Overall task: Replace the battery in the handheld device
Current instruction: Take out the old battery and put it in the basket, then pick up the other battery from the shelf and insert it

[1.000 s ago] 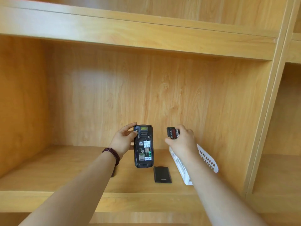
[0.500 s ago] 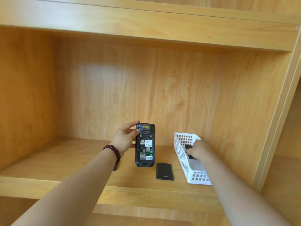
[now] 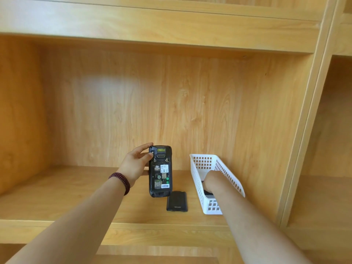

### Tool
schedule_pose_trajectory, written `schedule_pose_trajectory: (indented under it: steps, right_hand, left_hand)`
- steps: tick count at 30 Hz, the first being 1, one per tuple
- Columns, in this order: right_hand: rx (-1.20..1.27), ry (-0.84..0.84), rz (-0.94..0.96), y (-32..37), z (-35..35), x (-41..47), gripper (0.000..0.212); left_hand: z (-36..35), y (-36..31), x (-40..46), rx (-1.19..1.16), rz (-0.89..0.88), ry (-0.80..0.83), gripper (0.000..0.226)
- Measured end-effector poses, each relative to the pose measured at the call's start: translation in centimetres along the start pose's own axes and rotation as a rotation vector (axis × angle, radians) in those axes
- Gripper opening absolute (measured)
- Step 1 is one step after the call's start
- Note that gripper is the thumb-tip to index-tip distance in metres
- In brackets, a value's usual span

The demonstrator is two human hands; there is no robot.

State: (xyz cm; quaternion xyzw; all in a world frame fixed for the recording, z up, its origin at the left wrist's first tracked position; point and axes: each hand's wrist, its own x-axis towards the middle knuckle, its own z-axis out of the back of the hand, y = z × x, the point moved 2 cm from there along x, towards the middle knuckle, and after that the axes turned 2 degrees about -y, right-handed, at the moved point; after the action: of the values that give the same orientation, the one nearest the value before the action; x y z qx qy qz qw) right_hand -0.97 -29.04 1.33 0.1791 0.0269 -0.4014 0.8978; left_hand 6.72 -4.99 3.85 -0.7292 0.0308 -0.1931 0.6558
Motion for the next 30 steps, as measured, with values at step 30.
schedule_pose_trajectory:
  steps: [30]
  right_hand:
    - [0.837, 0.166, 0.573, 7.5, -3.8, -9.6, 0.037]
  left_hand:
    - [2.9, -2.1, -1.1, 0.001, -0.045, 0.061, 0.034]
